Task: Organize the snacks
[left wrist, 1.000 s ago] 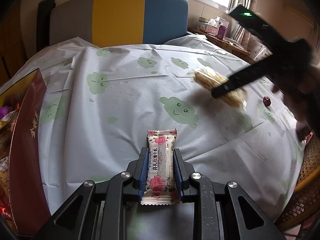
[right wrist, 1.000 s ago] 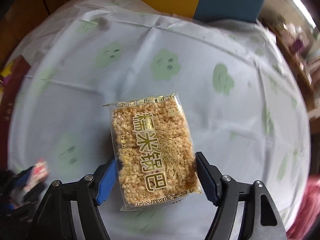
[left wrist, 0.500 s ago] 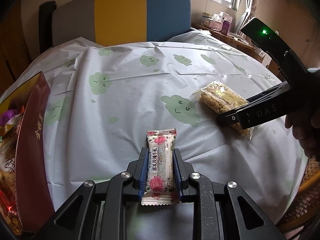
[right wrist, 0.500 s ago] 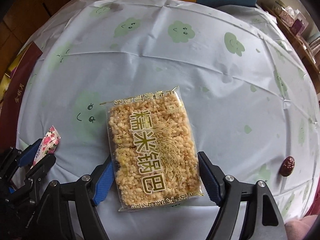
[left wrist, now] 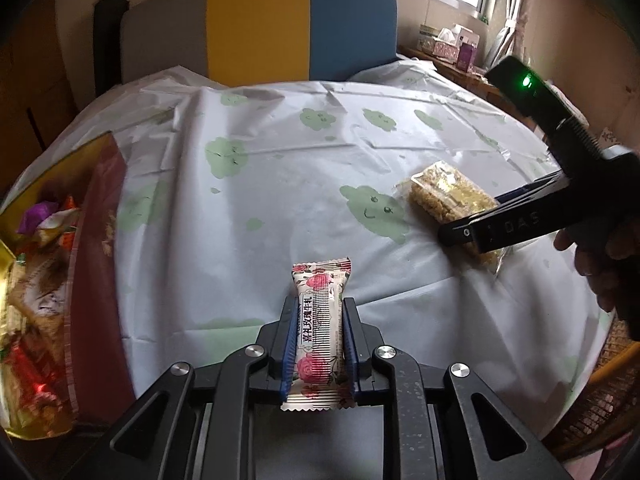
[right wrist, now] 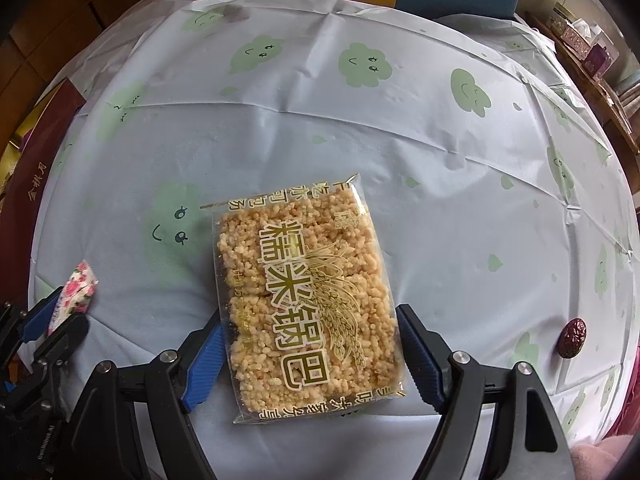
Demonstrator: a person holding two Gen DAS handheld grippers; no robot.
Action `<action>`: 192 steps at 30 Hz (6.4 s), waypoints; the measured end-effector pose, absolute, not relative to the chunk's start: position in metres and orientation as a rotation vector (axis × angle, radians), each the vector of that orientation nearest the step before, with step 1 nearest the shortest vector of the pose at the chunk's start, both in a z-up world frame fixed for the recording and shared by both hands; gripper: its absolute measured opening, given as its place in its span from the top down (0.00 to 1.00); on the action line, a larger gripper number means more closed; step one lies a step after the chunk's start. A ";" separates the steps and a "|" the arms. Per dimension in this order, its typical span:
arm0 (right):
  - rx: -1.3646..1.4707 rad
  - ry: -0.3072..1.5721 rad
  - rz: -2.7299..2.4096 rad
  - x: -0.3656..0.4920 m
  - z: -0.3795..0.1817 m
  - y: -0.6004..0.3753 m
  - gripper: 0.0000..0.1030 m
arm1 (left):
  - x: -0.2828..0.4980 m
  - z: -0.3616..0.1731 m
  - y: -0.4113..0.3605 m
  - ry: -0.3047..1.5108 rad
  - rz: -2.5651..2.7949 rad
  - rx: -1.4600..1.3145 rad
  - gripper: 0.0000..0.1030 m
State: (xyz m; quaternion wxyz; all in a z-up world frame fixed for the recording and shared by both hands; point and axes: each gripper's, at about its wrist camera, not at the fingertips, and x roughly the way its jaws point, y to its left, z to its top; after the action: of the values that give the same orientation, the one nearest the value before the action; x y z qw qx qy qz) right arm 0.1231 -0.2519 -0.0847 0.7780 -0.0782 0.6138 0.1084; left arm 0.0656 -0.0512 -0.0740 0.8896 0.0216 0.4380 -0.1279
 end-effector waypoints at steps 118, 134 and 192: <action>-0.277 1.294 0.180 0.114 -0.076 -0.223 0.28 | 0.007 -0.029 0.174 0.841 0.309 -0.241 0.75; -0.205 1.105 0.552 0.116 0.005 -0.095 0.28 | -0.012 -0.008 0.240 0.771 0.477 -0.344 0.75; -0.225 1.025 0.681 0.072 -0.026 0.057 0.72 | -0.007 -0.020 0.212 0.799 0.411 -0.302 0.64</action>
State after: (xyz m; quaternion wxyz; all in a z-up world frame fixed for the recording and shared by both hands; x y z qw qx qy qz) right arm 0.0716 0.0573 -0.0257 0.8106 -0.1053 0.4798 0.3188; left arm -0.0068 0.2123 -0.0202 0.8899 -0.1454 0.3846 0.1978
